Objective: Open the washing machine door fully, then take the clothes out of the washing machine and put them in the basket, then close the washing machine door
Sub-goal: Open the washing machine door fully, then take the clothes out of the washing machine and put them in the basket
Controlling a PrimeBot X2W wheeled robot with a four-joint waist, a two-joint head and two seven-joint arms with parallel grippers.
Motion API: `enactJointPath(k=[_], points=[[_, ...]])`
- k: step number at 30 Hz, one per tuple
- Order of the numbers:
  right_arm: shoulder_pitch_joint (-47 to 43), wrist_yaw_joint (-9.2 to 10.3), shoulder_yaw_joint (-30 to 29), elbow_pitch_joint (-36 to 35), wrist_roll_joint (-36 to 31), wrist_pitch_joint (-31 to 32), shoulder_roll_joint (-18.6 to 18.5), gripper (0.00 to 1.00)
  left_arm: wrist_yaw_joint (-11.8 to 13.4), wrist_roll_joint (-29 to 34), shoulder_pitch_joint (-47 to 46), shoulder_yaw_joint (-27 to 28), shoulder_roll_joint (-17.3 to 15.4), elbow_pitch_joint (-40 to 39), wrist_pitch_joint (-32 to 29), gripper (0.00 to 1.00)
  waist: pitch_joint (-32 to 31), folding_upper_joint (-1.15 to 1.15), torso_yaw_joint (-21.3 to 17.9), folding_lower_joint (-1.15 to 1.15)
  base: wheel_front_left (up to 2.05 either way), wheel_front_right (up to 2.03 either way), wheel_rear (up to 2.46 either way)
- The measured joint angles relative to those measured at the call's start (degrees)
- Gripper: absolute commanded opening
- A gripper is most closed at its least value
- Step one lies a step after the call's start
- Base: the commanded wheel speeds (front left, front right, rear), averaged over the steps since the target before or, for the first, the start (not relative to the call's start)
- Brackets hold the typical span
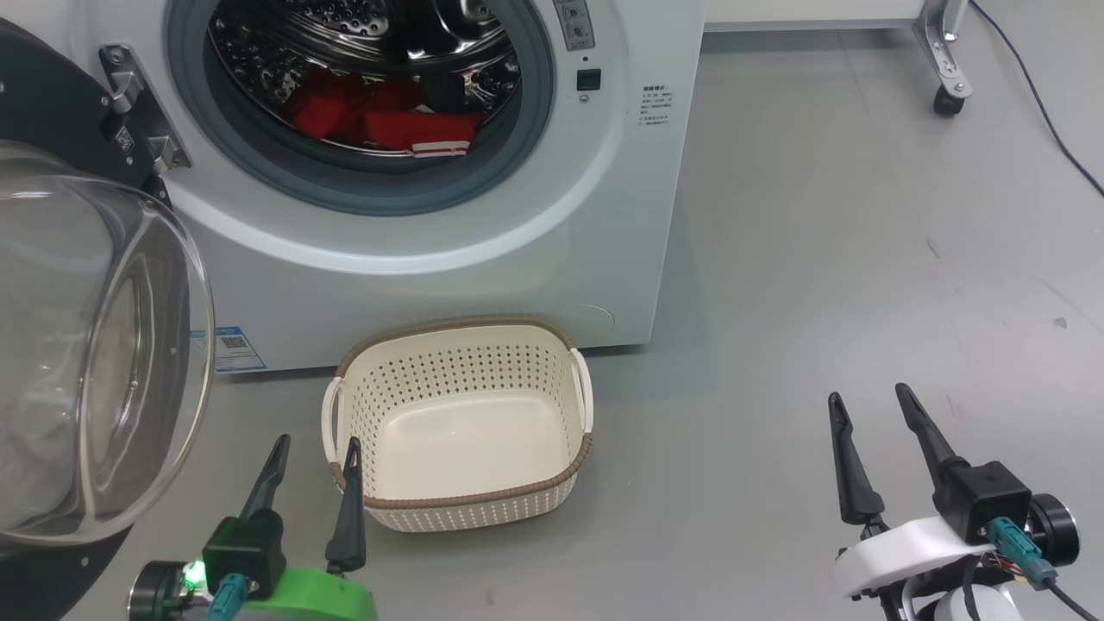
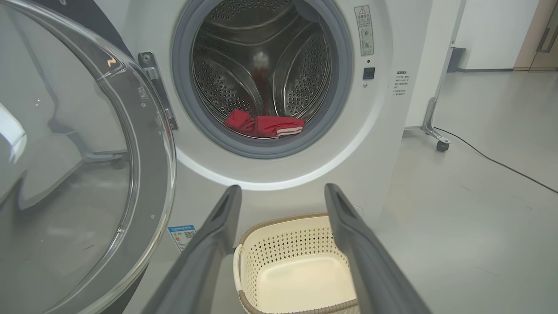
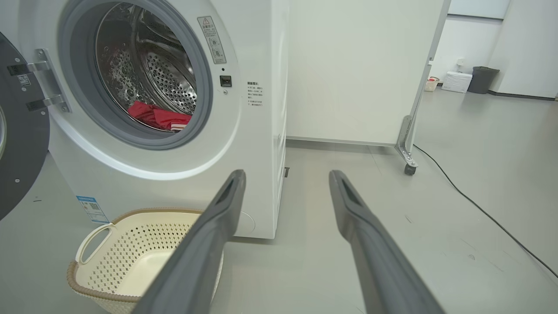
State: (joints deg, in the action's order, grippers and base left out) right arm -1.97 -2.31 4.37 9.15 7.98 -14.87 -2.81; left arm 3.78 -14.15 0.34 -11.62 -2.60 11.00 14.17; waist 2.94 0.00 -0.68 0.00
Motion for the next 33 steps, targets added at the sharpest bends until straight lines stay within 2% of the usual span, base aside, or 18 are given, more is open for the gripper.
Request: enactJointPath(k=[33], points=[[-1.0, 0.02, 0.1, -0.6, 0.4, 0.0, 0.3, 1.00, 1.6, 0.7, 0.0, -1.2, 0.0, 1.2, -0.6, 1.00, -0.6, 0.00, 0.8, 0.00, 0.08, -0.08, 0.00]])
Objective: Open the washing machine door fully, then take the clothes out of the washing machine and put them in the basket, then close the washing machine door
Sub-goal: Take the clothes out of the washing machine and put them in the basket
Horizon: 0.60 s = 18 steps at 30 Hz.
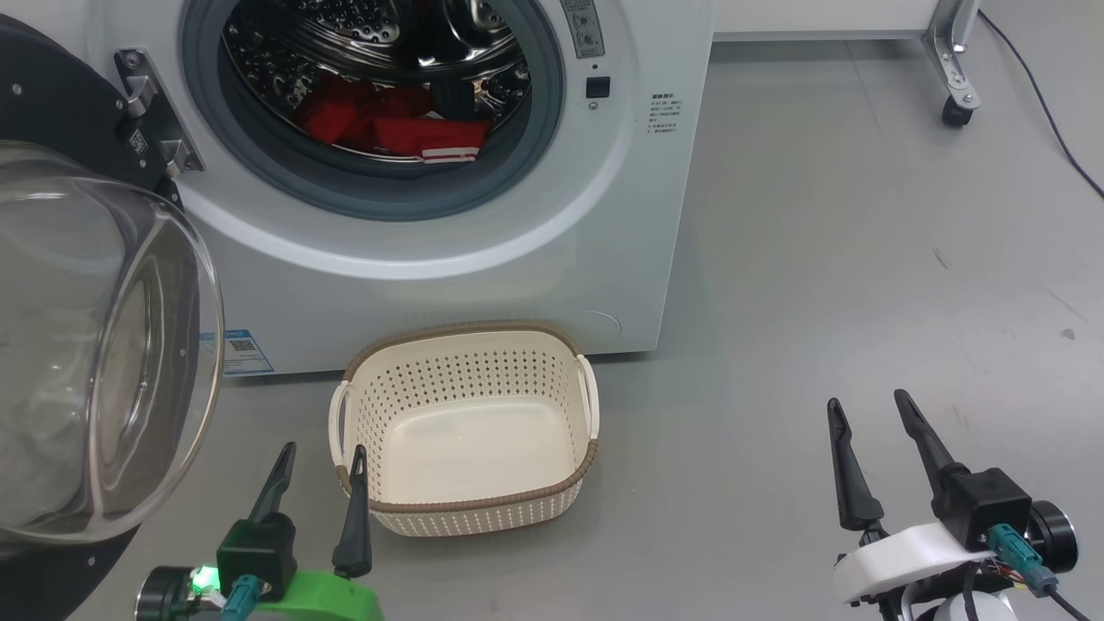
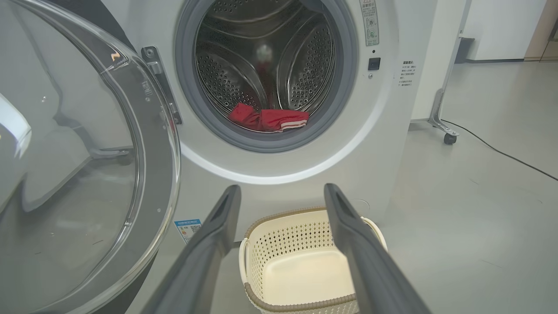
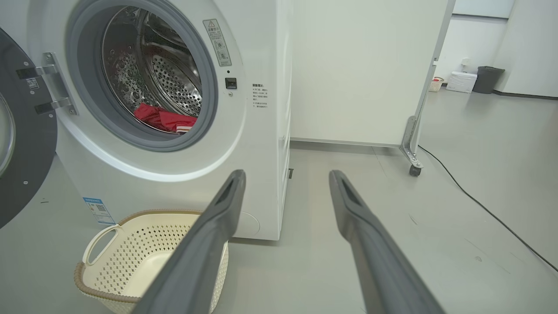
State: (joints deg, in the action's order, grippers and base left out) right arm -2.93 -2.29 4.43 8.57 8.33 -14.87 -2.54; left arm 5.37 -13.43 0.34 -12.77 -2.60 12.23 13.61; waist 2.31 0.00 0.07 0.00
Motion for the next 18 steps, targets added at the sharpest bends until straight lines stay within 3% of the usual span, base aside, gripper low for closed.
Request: enactJointPath(k=[18], points=[[-0.1, 0.00, 0.0, 0.0, 0.1, 0.0, 0.1, 1.00, 0.4, 0.0, 0.0, -0.3, 0.0, -0.3, 0.0, 1.00, 0.2, 0.00, -0.2, 0.00, 0.80, -0.80, 0.00]])
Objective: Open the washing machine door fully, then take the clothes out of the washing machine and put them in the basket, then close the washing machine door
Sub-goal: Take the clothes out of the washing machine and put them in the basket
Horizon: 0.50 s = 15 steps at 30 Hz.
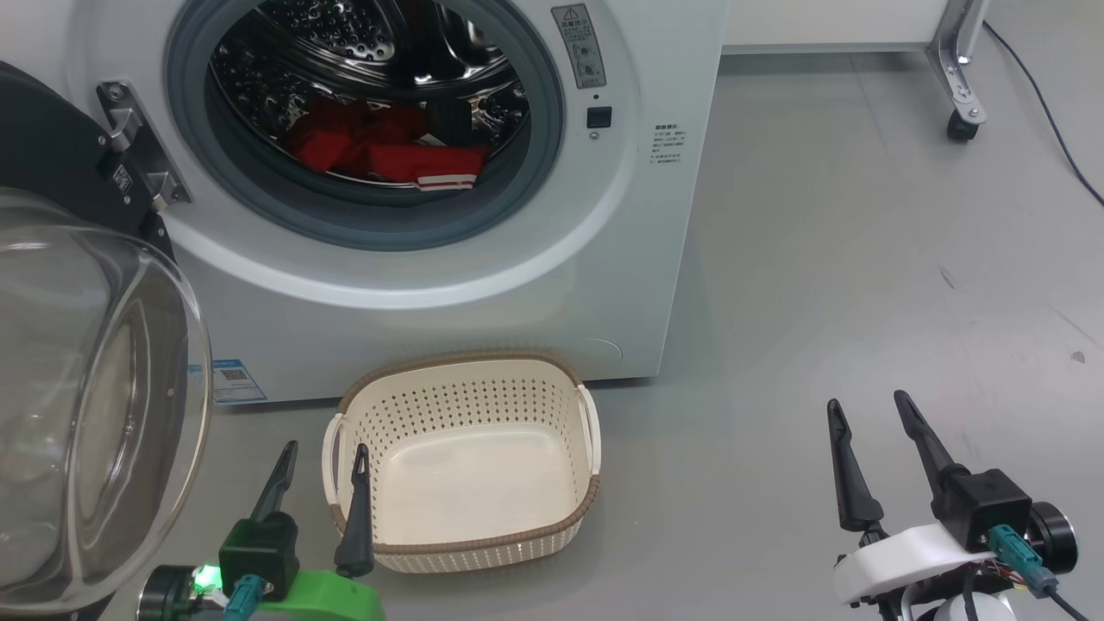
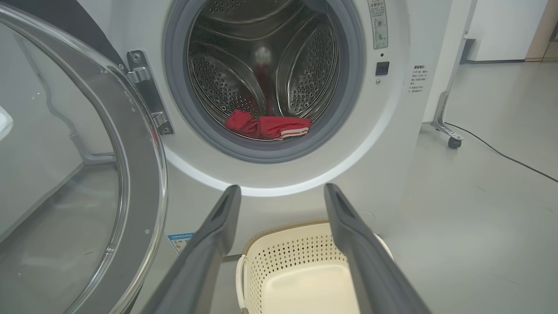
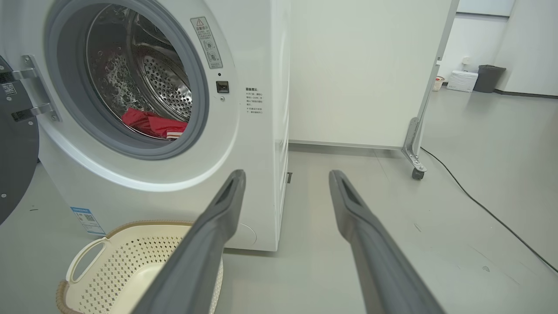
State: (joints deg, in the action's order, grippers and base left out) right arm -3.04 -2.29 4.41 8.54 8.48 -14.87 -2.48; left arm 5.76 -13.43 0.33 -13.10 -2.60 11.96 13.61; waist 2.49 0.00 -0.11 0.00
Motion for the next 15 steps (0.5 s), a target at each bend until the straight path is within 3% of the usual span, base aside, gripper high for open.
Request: enactJointPath(k=[15], points=[[0.0, 0.00, 0.0, 0.1, 0.0, 0.0, 0.0, 1.00, 0.0, 0.0, 0.0, -0.2, 0.0, 0.2, 0.0, 1.00, -0.5, 0.00, 0.3, 0.00, 0.62, -0.62, 0.00]])
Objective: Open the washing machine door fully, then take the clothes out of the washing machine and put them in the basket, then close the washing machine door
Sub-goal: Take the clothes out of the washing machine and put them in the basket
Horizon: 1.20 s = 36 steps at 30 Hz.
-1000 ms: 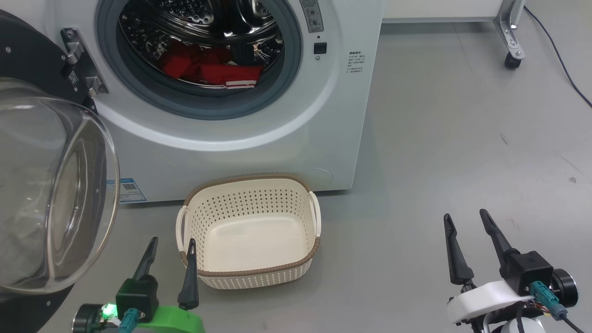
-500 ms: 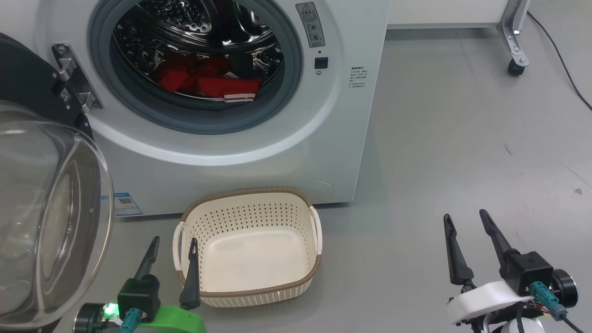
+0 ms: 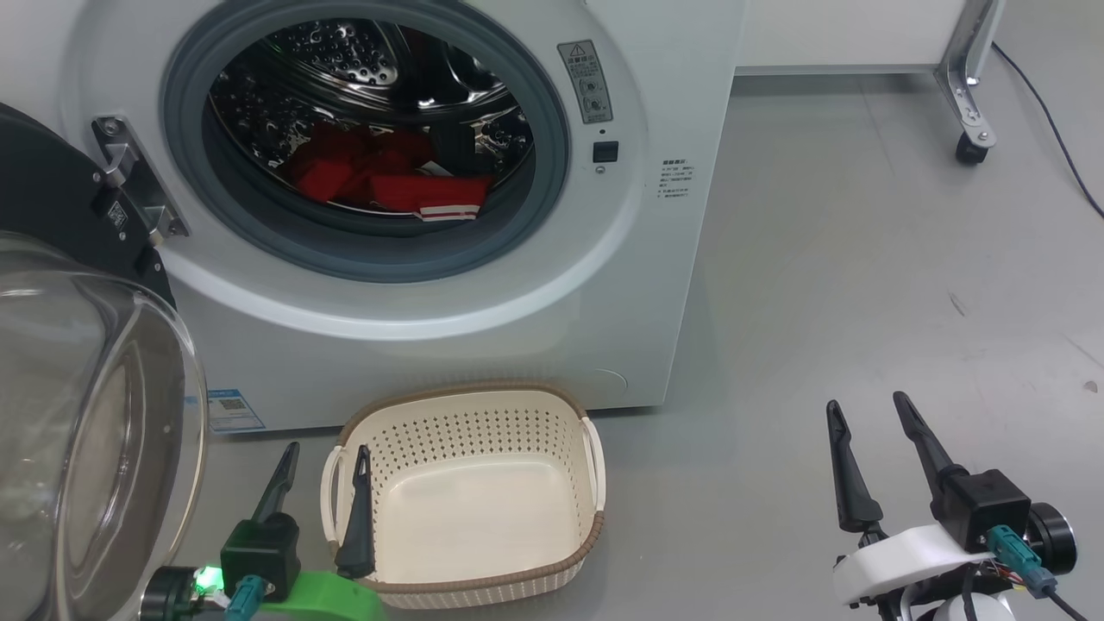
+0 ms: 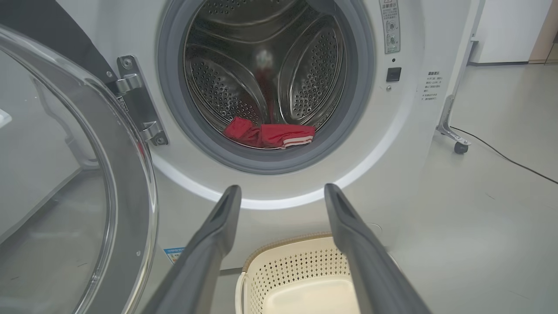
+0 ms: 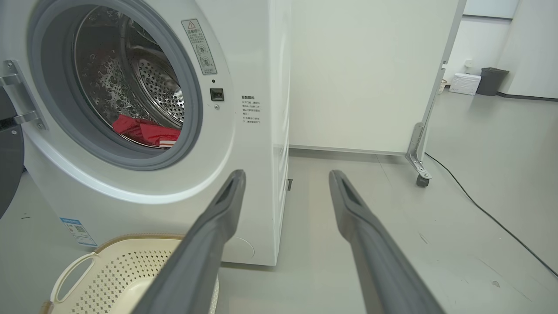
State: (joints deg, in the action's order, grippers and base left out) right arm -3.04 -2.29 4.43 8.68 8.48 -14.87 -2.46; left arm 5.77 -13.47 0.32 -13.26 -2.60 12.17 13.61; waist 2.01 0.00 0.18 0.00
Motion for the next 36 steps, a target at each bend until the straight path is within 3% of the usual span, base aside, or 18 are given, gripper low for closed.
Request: enactJointPath(k=[36], points=[[0.1, -0.15, 1.2, -0.1, 0.0, 0.0, 0.1, 1.00, 0.5, -2.2, -2.0, -1.3, 0.0, 0.4, -0.4, 1.00, 1.4, 0.00, -0.7, 0.00, 0.03, -0.03, 0.00]])
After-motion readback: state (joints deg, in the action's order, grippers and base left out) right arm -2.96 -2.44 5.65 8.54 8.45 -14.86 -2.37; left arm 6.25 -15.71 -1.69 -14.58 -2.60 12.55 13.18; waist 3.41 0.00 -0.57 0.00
